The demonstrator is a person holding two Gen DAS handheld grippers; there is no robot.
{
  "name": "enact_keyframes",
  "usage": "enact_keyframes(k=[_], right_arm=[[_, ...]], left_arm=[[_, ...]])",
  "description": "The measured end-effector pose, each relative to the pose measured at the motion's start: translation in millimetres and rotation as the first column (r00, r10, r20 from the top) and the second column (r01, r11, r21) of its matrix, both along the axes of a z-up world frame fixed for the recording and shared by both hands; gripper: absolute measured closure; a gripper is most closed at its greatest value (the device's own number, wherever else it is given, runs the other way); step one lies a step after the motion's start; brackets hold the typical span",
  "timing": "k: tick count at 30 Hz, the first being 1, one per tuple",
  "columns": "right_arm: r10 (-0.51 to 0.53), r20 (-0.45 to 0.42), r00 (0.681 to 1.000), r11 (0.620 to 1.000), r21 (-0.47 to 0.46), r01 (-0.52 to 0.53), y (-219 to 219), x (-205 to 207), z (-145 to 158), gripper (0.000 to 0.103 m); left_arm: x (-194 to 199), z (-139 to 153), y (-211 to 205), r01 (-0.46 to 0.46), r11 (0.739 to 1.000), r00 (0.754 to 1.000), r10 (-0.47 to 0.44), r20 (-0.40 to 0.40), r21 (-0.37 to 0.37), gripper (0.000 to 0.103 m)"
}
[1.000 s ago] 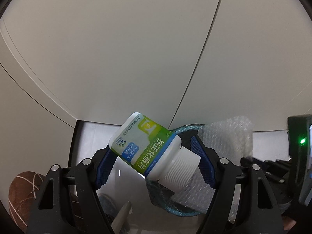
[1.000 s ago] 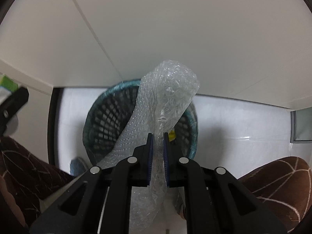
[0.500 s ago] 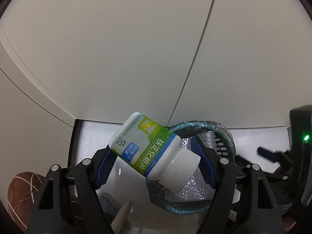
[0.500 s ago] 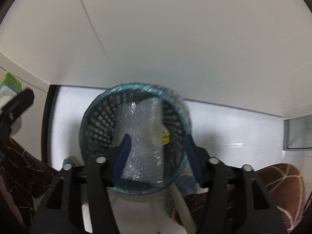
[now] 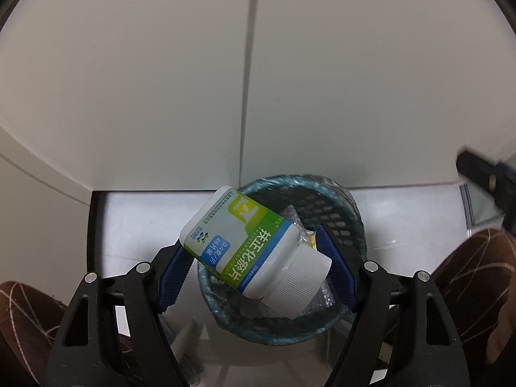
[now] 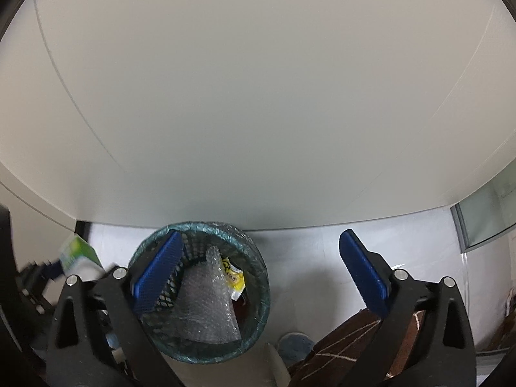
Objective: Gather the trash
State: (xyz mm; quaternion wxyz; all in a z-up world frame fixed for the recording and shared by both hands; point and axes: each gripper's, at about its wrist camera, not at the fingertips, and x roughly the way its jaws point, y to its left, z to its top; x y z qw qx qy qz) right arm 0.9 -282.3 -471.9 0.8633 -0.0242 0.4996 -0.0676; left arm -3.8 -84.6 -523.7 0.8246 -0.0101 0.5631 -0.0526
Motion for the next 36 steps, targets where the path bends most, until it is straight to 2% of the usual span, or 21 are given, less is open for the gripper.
enact_keyframes(k=[6,13,19,22,28,32,36], right_arm=[[0.0,-0.003,1.0,1.0,0.009,0.0,-0.8,4.1,-0.8,0.01],[-0.01,-0.008,1.0,1.0,0.01,0.011,-0.4,3.7,4.8,0.01],[-0.018,-0.007,1.0,0.999,0.033,0.018,-4.3,0.6,17.0,0.01],[-0.018,-0.006,1.0,0.998,0.057,0.018,-8.4,-1.7,30.1,0.01],[0.006,0.033,0.999,0.998,0.07,-0.008,-4.6,-19.5,66.4,0.01],[0.032,0.075,0.997,0.996,0.078,-0.038,-1.6,-35.6,102.9,0.01],[0.05,0.145,0.988,0.995,0.074,-0.061,3.4,-51.4,157.1,0.01]], left_arm=[[-1.7,-4.4,-5.4,0.019,1.0,1.0,-0.019,0.002,-0.015,0.028],[-8.2,1.1,-13.5,0.063,0.997,0.998,-0.061,0.035,-0.043,0.017],[-12.0,15.6,-14.7,0.066,0.998,0.995,-0.065,0.076,-0.02,0.01],[-18.1,36.3,-10.8,0.076,0.997,0.99,-0.075,0.119,-0.001,0.006],[-28.8,87.6,4.7,0.048,0.999,0.985,-0.05,0.167,0.017,0.006],[-39.4,132.0,11.8,0.017,1.0,0.98,-0.021,0.198,0.022,0.006],[-52.1,186.8,23.5,-0.009,1.0,0.969,0.009,0.246,0.0,0.006]])
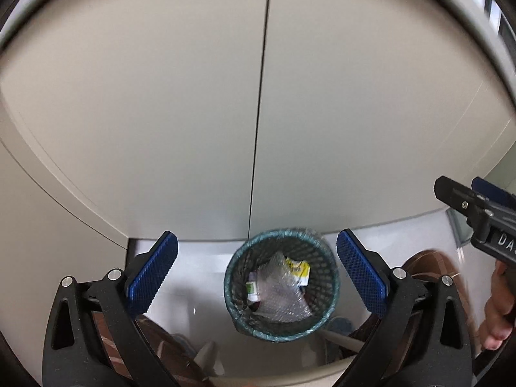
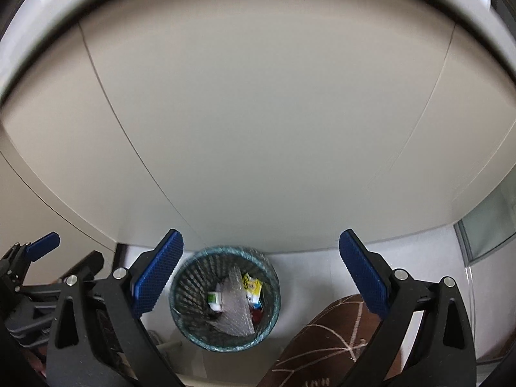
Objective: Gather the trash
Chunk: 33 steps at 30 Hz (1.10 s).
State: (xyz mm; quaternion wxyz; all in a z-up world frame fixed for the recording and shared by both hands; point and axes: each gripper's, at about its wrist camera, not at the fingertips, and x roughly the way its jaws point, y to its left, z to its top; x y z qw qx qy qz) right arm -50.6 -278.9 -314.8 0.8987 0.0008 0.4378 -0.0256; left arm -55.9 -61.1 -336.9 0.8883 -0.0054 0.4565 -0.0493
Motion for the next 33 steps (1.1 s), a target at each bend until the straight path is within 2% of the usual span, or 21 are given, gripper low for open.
enact_keyframes(k=[4,11,17,20,25,33], right_arm=[[0.014,0.065,0.998,1.0,0.003,-0.015,2.5,-14.0,54.5,0.01],[0.052,0.181,0.982,0.999,-0.023,-0.048,14.8,-46.5,144.1,0.01],[0.07,0.278,0.958,0.998,-0.024,-0.066,24.0,-75.1,194.6,0.01],[0.065,0.32,0.945,0.998,-0.021,-0.061,27.0,-93.1,214.0,0.01],[0.057,0.337,0.94,0.998,-0.011,-0.057,29.3,-110.9,232.1,0.01],[0.049,0.347,0.937,0.999,-0.009,-0.049,31.8,-120.1,245.0,0.01]], left_arm=[[-13.0,57.1,14.3,-0.023,0.999,0.999,0.024,0.047,-0.023,0.006],[-35.6,142.4,28.7,-0.079,0.997,0.987,0.079,0.143,-0.007,0.006],[-59.9,196.2,34.0,-0.098,0.995,0.971,0.1,0.217,-0.02,0.006],[-74.8,218.4,36.2,-0.086,0.996,0.964,0.089,0.251,-0.023,0.006],[-90.5,244.6,37.2,-0.07,0.997,0.958,0.074,0.275,-0.026,0.006],[-96.6,253.3,29.3,-0.061,0.998,0.954,0.063,0.294,-0.017,0.006]])
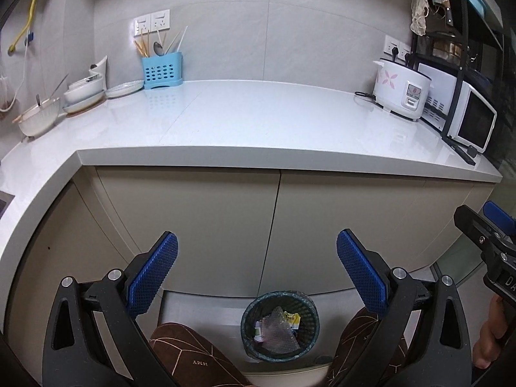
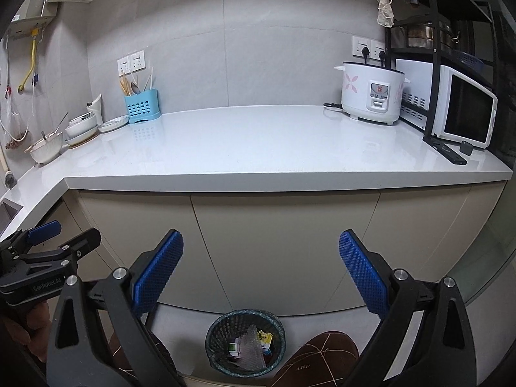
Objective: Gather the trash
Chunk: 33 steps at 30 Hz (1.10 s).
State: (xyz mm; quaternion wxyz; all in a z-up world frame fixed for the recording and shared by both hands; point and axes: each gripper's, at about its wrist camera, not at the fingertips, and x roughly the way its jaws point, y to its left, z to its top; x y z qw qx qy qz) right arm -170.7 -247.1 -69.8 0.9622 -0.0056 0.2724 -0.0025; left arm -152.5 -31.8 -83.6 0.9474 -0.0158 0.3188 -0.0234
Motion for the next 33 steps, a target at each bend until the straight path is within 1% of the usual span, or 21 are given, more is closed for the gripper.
enact_keyframes(k=[10,33], right_arm=[[-0.004,-0.008,1.0,1.0,0.005,0.004,-1.1,0.2,2.1,0.01],[-0.009,-0.006,1.0,1.0,0.003,0.009,-1.1,-0.4,4.9,0.01]], left_arm=[[-5.1,3.0,-1.6,0.004,1.0,1.0,-0.005,0.008,0.022,0.006],[-10.1,13.1,3.2,0.007,1.0,1.0,-0.007,0.011,0.029,0.006]])
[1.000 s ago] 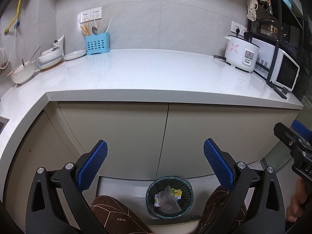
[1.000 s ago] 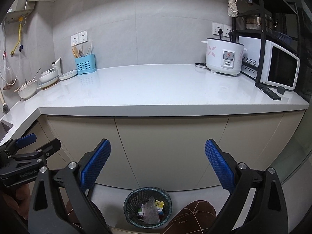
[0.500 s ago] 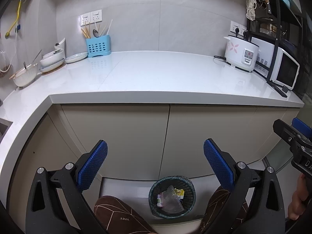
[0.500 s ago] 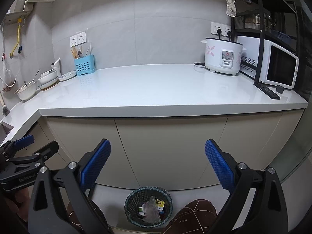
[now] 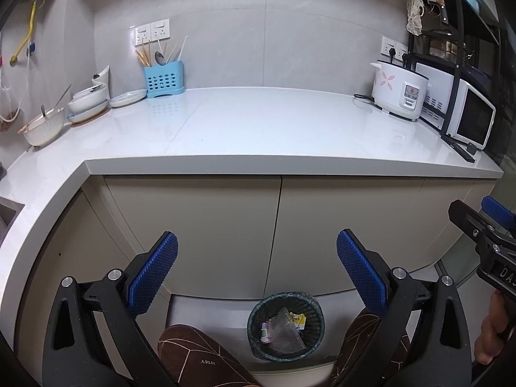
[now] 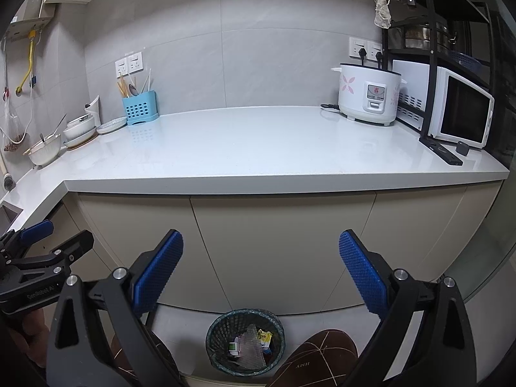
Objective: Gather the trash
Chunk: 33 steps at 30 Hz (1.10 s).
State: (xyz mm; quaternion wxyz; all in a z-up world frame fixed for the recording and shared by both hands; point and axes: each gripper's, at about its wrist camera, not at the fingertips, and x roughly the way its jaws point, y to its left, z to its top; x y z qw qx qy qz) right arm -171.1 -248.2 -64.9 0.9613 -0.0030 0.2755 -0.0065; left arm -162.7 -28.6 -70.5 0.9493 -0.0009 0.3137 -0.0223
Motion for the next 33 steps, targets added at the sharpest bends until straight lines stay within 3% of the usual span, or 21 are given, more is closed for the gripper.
enact_keyframes(k=[33], right_arm=[[0.008,-0.004,1.0,1.0,-0.006,-0.008,-1.0,-1.3,0.3,0.01]], left_arm=[[-5.0,-0.1,-5.2,0.018,1.0,1.0,-0.018,0.01,-0.008,0.006]])
